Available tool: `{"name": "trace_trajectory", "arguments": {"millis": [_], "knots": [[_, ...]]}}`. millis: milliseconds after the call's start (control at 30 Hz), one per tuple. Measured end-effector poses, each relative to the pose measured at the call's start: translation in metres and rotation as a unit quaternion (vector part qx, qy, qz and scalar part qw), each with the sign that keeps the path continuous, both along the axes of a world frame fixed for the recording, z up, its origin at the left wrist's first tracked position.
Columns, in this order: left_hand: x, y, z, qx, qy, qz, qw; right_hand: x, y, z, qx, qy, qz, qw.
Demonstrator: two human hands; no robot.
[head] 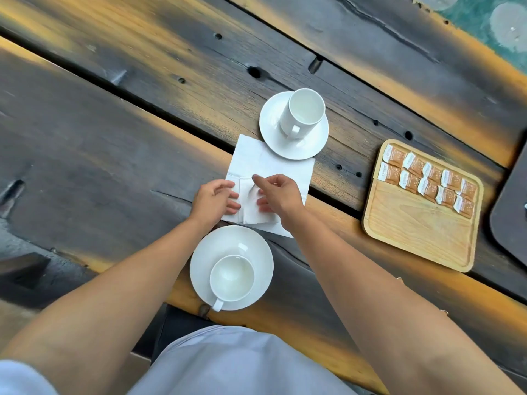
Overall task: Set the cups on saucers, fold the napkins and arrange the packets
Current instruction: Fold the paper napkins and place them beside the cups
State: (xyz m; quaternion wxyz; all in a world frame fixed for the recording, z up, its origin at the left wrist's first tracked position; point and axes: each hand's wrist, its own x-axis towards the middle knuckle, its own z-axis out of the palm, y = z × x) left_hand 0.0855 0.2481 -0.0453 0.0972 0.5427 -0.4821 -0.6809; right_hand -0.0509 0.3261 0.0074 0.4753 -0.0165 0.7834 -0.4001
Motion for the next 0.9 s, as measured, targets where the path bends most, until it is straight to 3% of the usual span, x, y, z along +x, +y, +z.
{"name": "trace_trajectory", "arguments": {"millis": [300, 600, 900], "knots": [[0.001, 0.000, 0.004, 0.001, -0.029, -0.016, 0.999, 0.004, 0.002, -0.013, 0.062, 0.069, 0.094, 0.991], [-0.013, -0.001, 0.002, -0.045, -0.055, -0.067, 0.995, -0.001, 0.012, -0.016, 0.035, 0.087, 0.077, 0.993], [-0.023, -0.001, -0.003, -0.047, -0.092, -0.098, 0.990, -0.002, 0.019, -0.015, 0.040, 0.098, 0.134, 0.985]]}}
